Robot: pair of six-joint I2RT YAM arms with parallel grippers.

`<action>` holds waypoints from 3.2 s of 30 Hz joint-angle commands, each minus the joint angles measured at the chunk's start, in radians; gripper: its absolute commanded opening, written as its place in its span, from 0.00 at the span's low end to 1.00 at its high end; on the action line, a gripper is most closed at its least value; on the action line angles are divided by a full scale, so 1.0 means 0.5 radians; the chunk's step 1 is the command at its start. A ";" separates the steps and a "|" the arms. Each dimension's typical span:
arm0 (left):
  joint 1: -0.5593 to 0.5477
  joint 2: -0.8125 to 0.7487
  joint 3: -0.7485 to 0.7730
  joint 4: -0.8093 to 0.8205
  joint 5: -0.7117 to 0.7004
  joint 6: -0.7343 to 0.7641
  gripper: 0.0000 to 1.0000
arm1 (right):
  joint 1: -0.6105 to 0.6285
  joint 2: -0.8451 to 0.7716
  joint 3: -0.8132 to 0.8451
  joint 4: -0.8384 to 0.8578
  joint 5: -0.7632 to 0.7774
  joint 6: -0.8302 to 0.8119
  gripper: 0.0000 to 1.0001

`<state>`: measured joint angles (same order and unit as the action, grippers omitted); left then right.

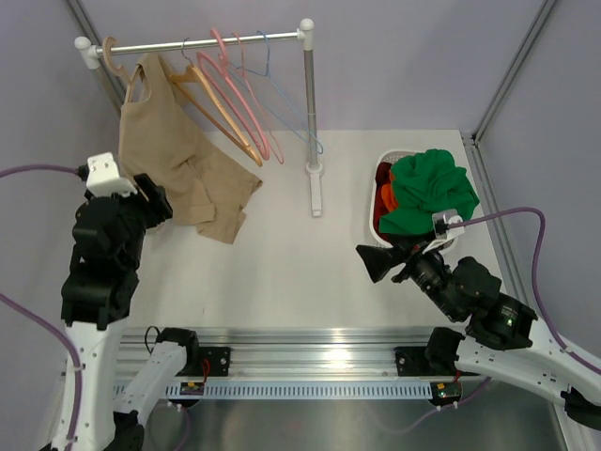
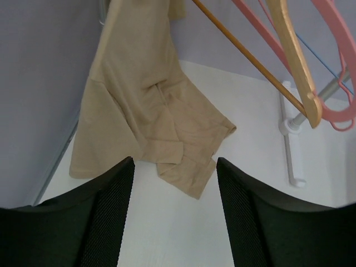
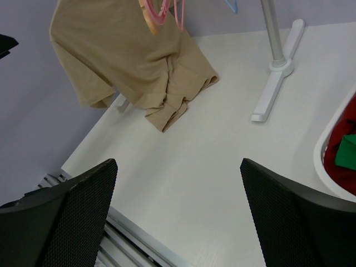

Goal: Remove the t-shirt from the hanger

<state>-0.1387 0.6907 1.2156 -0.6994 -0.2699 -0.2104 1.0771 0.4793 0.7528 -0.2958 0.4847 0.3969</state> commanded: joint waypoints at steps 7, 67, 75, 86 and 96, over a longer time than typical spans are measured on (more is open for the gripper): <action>0.679 0.618 0.406 0.144 0.299 -0.137 0.77 | -0.007 -0.011 -0.033 0.101 -0.233 0.065 1.00; 0.765 1.208 0.545 0.782 0.205 0.025 0.73 | -0.004 0.391 0.038 0.359 -0.755 0.031 0.99; 0.808 1.432 0.557 0.767 0.263 -0.061 0.71 | -0.004 0.351 0.031 0.312 -0.715 0.007 1.00; 0.842 1.490 0.459 0.797 0.298 -0.089 0.09 | -0.004 0.373 0.044 0.331 -0.727 0.025 1.00; 0.842 1.064 0.235 1.009 0.395 -0.266 0.00 | -0.004 0.483 0.111 0.407 -0.846 0.034 0.98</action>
<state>0.2649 1.3170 1.3300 -0.2615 -0.0654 -0.2821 1.0771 0.7033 0.7589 -0.1452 0.1059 0.4221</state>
